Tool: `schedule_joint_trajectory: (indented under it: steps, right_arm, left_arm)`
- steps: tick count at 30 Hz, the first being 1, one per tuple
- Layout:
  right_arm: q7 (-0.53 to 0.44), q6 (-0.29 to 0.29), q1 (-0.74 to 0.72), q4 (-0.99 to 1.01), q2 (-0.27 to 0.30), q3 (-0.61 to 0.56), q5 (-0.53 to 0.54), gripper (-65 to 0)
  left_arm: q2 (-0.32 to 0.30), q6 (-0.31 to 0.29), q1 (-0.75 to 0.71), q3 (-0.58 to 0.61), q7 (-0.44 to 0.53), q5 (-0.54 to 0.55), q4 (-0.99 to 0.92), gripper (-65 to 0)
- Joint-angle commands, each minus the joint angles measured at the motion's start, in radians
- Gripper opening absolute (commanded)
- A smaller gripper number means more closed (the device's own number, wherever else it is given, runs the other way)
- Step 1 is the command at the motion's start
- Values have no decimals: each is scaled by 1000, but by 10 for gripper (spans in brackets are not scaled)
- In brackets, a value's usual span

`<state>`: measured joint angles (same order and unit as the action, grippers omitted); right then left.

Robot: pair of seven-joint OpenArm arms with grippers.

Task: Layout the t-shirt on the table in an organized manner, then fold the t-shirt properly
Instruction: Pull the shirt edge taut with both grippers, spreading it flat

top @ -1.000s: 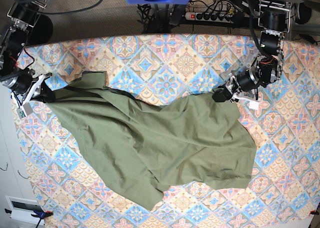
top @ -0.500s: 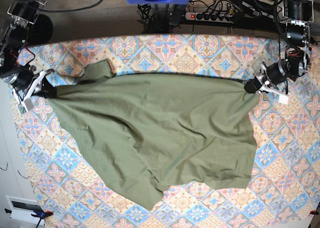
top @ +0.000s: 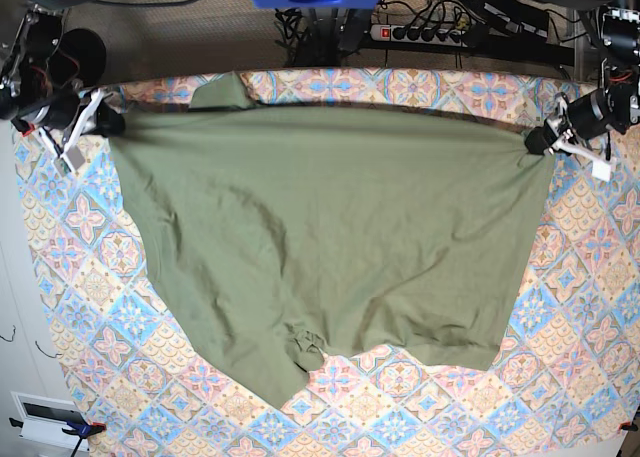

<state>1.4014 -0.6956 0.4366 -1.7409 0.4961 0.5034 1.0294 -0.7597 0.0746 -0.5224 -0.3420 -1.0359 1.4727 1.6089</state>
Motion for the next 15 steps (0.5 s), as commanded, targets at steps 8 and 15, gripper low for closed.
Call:
schedule_joint_trajectory:
  steps: [8,15]
  right_arm:
    - [-5,-3,155,-14,25,13,6,-646]
    - [-5,-3,255,-15,26,76,9,-646]
  left_arm:
    - [-19,-9,-138,-191,-34,11,112,-650]
    - [-17,-42,-238,-220,-34,11,113,-650]
